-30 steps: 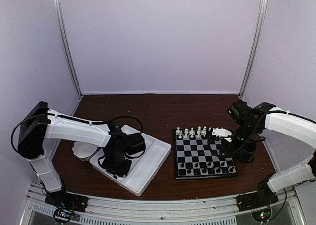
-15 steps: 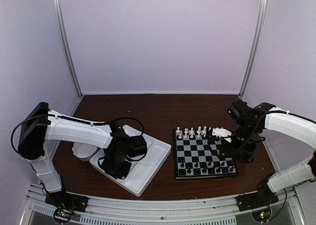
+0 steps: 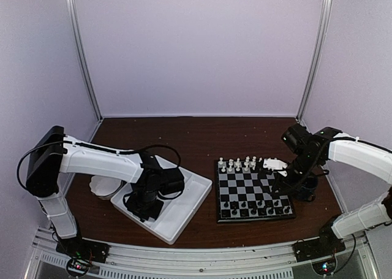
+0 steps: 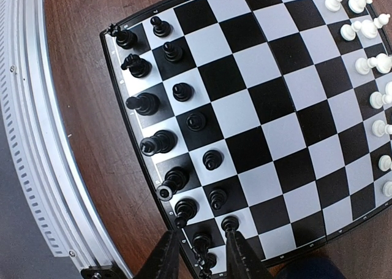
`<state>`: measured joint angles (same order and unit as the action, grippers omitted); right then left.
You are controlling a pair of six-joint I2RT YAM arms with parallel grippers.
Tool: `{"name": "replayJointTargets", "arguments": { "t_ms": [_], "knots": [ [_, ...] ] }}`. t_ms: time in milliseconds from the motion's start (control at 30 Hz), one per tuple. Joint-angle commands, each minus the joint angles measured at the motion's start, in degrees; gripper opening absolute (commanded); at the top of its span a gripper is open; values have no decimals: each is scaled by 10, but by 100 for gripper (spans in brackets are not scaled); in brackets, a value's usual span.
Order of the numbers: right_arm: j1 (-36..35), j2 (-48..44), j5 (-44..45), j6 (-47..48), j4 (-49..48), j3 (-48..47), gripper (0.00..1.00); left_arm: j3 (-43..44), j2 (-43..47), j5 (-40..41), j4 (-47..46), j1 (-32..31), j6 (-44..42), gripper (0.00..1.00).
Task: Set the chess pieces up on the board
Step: Pick up the pawn from the storage box, then place the pawn on the chessboard.
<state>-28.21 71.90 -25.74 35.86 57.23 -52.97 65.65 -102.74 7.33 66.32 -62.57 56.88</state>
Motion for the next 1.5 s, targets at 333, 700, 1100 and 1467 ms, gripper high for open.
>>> {"name": "replayJointTargets", "arguments": {
  "t_ms": [333, 700, 1100, 1467],
  "knots": [
    [-2, -1, 3, 1, 1, -4, 28, 111, 43, 45, 77, 11, -56, 0],
    [7, -12, 27, -13, -6, -4, 26, 341, -60, -2, 46, 10, -175, 0],
    [28, -19, 32, -15, -10, -3, 26, 519, -224, -103, -46, 10, -225, 0],
    [28, -19, 35, -16, -11, -2, 26, 612, -338, -173, -88, 11, -226, 0]
  ]
}}
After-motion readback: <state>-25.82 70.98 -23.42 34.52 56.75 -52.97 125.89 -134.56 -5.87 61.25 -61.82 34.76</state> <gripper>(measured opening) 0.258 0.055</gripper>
